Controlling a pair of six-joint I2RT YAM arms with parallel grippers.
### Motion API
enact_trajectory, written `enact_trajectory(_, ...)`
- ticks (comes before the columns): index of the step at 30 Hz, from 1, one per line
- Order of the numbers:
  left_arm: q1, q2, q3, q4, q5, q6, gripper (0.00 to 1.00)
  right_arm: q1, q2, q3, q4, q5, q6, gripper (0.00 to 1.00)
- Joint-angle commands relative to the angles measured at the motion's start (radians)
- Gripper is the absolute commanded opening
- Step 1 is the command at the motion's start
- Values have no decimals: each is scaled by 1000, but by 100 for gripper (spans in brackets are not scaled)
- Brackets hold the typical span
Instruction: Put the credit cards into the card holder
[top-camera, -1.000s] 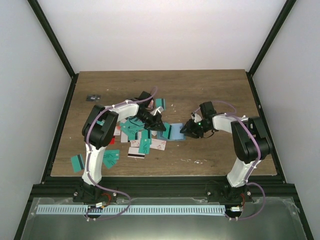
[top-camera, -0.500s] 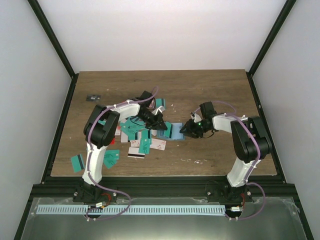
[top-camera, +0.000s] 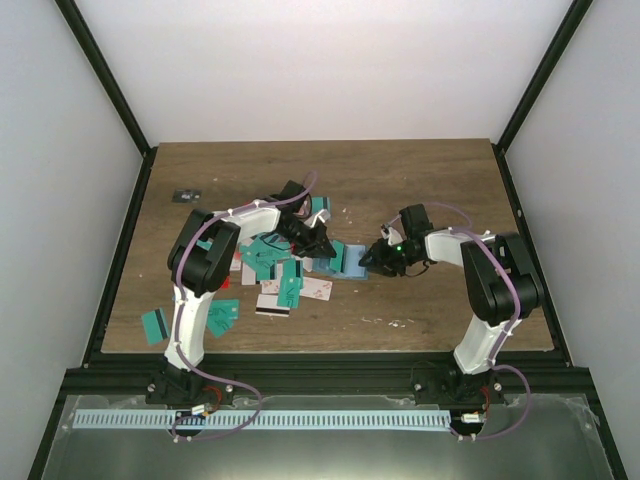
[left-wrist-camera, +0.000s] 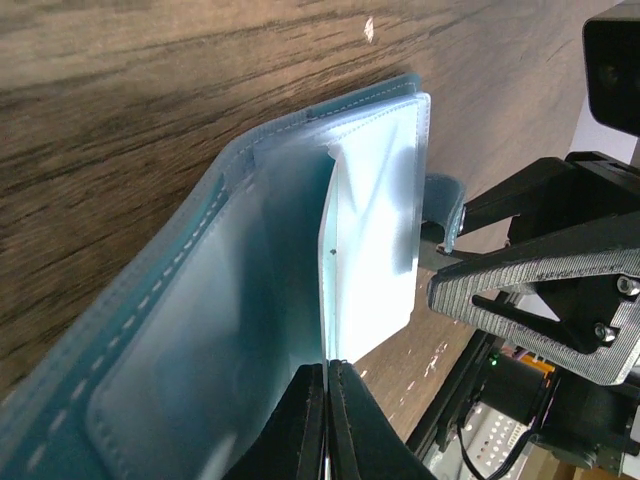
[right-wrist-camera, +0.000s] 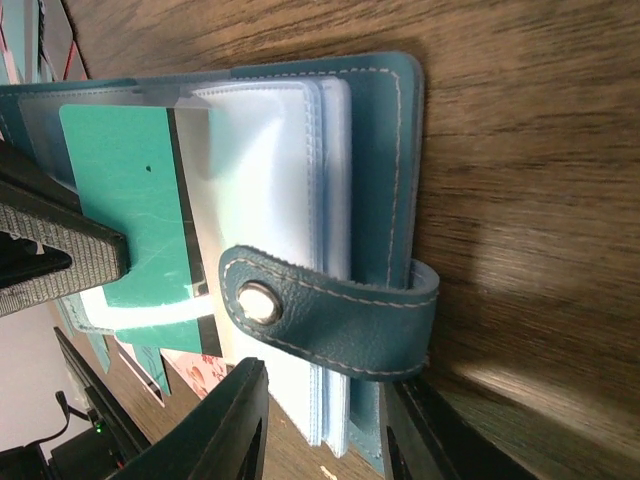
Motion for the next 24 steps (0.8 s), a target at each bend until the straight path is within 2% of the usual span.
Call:
enact_trajectory(1,-11,27,-11,52,-23,-33,4,-3,36,-10,3,-1,0,33)
enact_trajectory(11,-39,39,-40,99,-28,-62,4,-3,47,-5,16,-17,11,33)
enact_trajectory(24,-53,77,-12,71,-5,-33,4,-3,60,15,15,-23,6,33)
